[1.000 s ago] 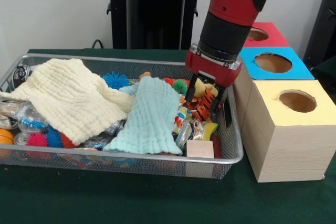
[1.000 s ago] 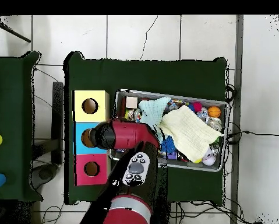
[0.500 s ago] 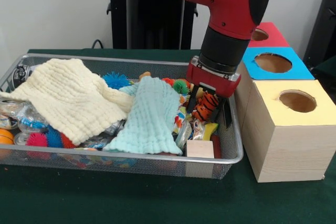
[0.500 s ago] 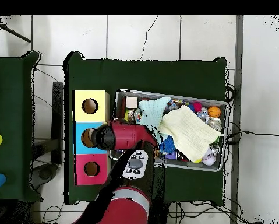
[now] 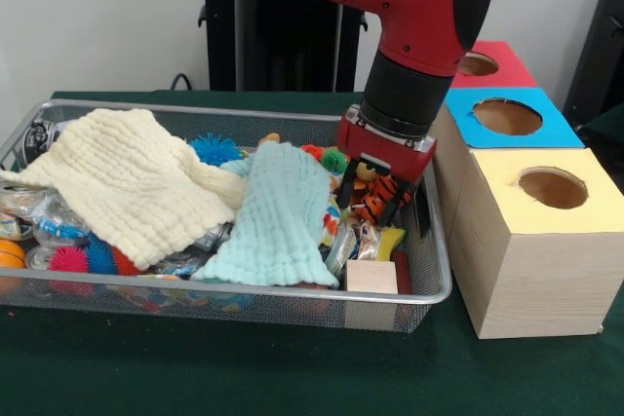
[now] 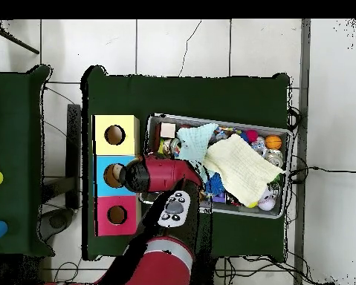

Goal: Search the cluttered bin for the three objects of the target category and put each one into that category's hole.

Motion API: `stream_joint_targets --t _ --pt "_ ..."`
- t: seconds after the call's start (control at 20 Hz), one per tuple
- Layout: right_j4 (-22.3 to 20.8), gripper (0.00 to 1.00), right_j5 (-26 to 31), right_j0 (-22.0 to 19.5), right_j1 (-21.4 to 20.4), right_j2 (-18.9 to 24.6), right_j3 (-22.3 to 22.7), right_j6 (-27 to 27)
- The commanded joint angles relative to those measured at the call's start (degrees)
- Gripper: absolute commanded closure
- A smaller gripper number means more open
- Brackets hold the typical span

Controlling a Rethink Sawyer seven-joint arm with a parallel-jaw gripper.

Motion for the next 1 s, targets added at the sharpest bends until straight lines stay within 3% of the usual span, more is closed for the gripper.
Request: stream_joint_targets --t 0.05,1.0 --pt "-3.4 0.00 0.1 -2.8 0.4 1.2 -0.8 1.3" --pt "-5.5 0.00 3.3 -3.1 -2.8 0.7 -0.6 0.4"
